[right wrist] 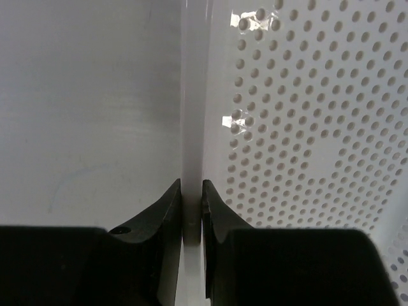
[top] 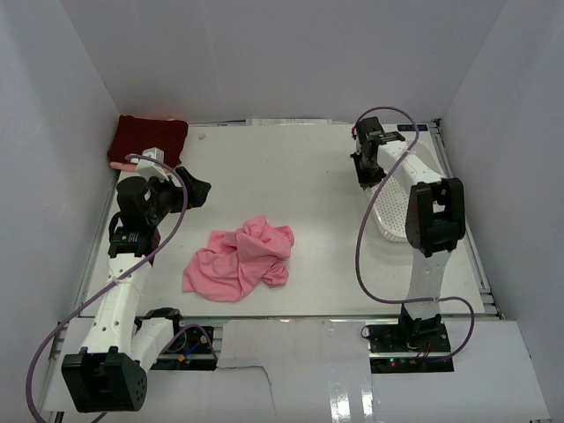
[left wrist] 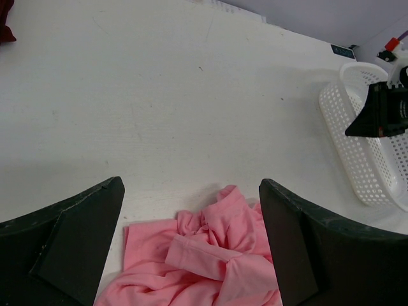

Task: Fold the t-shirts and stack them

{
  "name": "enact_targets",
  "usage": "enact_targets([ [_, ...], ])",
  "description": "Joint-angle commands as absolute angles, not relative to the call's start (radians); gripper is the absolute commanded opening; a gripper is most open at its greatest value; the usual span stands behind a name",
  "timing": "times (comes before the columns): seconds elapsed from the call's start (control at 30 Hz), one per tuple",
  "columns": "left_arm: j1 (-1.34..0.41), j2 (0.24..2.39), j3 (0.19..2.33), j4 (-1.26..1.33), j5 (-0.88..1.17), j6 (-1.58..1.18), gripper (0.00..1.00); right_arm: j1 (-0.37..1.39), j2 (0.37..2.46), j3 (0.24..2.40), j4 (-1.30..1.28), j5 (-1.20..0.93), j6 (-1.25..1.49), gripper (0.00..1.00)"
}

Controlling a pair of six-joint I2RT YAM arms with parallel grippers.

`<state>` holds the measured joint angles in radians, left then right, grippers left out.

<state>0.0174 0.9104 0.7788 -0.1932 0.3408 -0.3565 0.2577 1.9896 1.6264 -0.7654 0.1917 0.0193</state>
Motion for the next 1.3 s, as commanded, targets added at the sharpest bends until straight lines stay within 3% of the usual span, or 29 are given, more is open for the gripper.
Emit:
enact_targets([
  [0.0,0.017,0.914,0.784,-0.172,0.357,-0.354,0.98,0.233,2.109,1.796,-0.772,0.218,-0.069,0.08],
  [0.17,0.017,0.93,0.784,-0.172,0.362,-0.354,0.98,0.209,2.267,1.952,-0.762,0.316,-0.14,0.08],
  [0.5,0.017,0.965,0.785,-0.17,0.36,-0.351,0.98,0.032,2.451,2.252,-0.736,0.267,-0.106,0.08],
  [0.6,0.017,0.983,0.79,-0.17,0.37,-0.351,0.98,-0.001,2.448,2.273,-0.694,0.244,-0.058,0.17],
  [0.63,0.017,0.986,0.792,-0.17,0.371,-0.35,0.98,-0.023,2.428,2.257,-0.677,0.233,-0.048,0.34],
  [0.77,0.017,0.979,0.79,-0.169,0.376,-0.345,0.98,-0.037,2.347,2.168,-0.568,0.189,-0.02,0.54],
  [0.83,0.017,0.973,0.788,-0.169,0.376,-0.345,0.98,-0.037,2.298,2.134,-0.528,0.169,-0.021,0.69],
  [1.03,0.017,0.948,0.784,-0.166,0.365,-0.341,0.98,-0.022,2.186,2.108,-0.509,0.13,-0.024,0.71],
  [1.27,0.017,0.933,0.784,-0.163,0.362,-0.341,0.98,0.092,1.922,1.89,-0.489,0.144,-0.055,0.71],
])
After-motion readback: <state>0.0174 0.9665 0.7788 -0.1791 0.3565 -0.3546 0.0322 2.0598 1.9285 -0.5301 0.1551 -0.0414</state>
